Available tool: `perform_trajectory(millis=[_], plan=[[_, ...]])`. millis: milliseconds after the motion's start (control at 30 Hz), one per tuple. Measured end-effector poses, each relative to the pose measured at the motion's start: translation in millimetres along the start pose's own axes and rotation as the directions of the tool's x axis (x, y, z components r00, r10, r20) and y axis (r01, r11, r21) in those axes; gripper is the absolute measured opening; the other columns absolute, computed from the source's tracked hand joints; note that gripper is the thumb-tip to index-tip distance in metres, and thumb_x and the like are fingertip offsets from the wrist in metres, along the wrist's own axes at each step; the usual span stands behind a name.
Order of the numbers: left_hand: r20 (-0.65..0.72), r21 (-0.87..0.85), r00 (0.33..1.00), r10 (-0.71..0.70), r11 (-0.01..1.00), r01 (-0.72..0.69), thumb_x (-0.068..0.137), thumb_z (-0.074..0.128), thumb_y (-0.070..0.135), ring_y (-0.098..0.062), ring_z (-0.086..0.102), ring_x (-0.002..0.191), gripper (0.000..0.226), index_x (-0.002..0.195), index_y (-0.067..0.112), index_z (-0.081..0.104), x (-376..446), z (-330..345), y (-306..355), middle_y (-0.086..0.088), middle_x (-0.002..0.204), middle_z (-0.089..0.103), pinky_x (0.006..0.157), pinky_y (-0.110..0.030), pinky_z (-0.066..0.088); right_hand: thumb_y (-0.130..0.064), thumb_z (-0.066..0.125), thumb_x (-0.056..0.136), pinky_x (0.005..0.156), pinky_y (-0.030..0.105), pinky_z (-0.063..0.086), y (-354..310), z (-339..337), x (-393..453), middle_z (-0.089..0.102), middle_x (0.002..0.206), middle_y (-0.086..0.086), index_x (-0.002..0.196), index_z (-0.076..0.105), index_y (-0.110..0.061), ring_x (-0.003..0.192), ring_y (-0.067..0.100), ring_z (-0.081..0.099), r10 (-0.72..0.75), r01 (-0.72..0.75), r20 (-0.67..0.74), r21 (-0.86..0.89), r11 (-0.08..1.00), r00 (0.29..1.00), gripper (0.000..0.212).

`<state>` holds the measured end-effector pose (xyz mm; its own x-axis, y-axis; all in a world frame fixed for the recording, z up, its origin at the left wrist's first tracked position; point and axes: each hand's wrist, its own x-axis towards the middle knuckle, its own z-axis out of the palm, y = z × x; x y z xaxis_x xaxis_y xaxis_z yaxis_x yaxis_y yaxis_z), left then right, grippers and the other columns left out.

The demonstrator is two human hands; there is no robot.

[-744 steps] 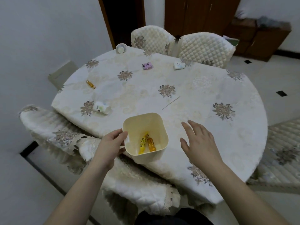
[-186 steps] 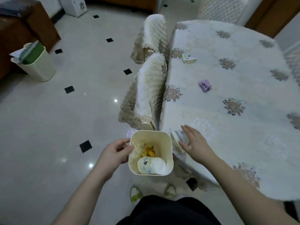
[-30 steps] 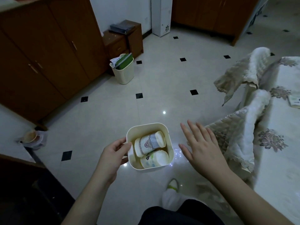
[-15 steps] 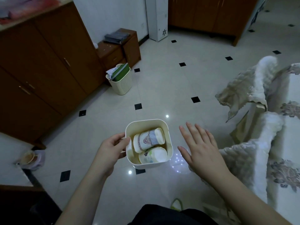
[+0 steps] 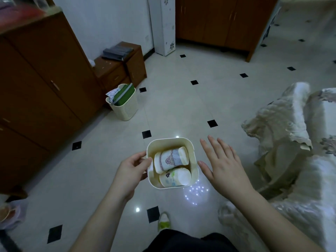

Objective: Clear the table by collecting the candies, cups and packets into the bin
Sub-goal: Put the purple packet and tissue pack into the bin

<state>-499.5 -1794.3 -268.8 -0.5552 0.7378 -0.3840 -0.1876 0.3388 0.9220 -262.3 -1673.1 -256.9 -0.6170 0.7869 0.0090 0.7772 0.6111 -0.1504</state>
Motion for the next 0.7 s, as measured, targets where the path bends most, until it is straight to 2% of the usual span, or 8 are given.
perform_trajectory(millis=[133, 333, 467, 600, 700], plan=[[0.071, 0.007, 0.997, 0.005, 1.000, -0.006, 0.095, 0.062, 0.007, -0.009, 0.070, 0.067, 0.024, 0.117, 0.012, 0.072, 45.1, -9.6, 21.2, -0.022, 0.093, 0.068, 0.060, -0.022, 0.057, -0.061, 0.014, 0.091, 0.114, 0.042, 0.020, -9.7, -3.8, 39.7, 0.023, 0.158, 0.002, 0.151, 0.016, -0.028, 0.144, 0.026, 0.022, 0.076, -0.076, -0.008, -0.007, 0.997, 0.997, 0.068], [0.215, 0.101, 0.977, 0.005, 0.994, -0.028, 0.095, 0.062, 0.009, -0.019, 0.069, 0.076, 0.024, 0.115, 0.015, 0.074, 102.7, 3.7, 53.3, -0.035, 0.108, 0.064, 0.064, -0.025, 0.060, -0.060, 0.020, 0.094, 0.114, 0.040, 0.020, -6.4, -10.2, 65.4, 0.021, 0.158, 0.001, 0.151, 0.014, -0.029, 0.144, 0.025, 0.019, 0.213, -0.213, 0.000, 0.011, 0.977, 0.977, 0.065], [0.305, 0.141, 0.952, -0.007, 0.989, -0.038, 0.094, 0.063, 0.011, -0.014, 0.070, 0.074, 0.021, 0.109, 0.018, 0.076, 134.2, 38.1, 70.2, -0.027, 0.104, 0.069, 0.061, -0.023, 0.058, -0.059, 0.021, 0.094, 0.113, 0.039, 0.021, 13.8, -19.8, 77.9, 0.023, 0.158, 0.001, 0.151, 0.016, -0.029, 0.143, 0.024, 0.022, 0.279, -0.279, -0.038, -0.001, 0.960, 0.960, 0.064], [0.411, 0.167, 0.911, -0.019, 0.984, -0.055, 0.094, 0.062, 0.012, -0.011, 0.072, 0.071, 0.026, 0.093, 0.031, 0.080, 161.2, 91.6, 86.4, -0.010, 0.086, 0.077, 0.058, -0.019, 0.055, -0.057, 0.017, 0.093, 0.112, 0.040, 0.025, 48.7, -31.5, 88.4, 0.031, 0.154, 0.000, 0.149, 0.025, -0.027, 0.140, 0.026, 0.030, 0.371, -0.373, -0.082, -0.005, 0.928, 0.925, 0.064], [0.481, 0.197, 0.876, -0.027, 0.977, -0.078, 0.094, 0.062, 0.013, -0.012, 0.072, 0.071, 0.024, 0.095, 0.029, 0.080, 178.4, 142.6, 98.2, -0.013, 0.091, 0.076, 0.059, -0.020, 0.057, -0.055, 0.024, 0.094, 0.110, 0.041, 0.028, 85.4, -33.8, 93.2, 0.036, 0.152, 0.000, 0.148, 0.029, -0.026, 0.137, 0.026, 0.034, 0.434, -0.436, -0.117, 0.014, 0.900, 0.893, 0.061]])
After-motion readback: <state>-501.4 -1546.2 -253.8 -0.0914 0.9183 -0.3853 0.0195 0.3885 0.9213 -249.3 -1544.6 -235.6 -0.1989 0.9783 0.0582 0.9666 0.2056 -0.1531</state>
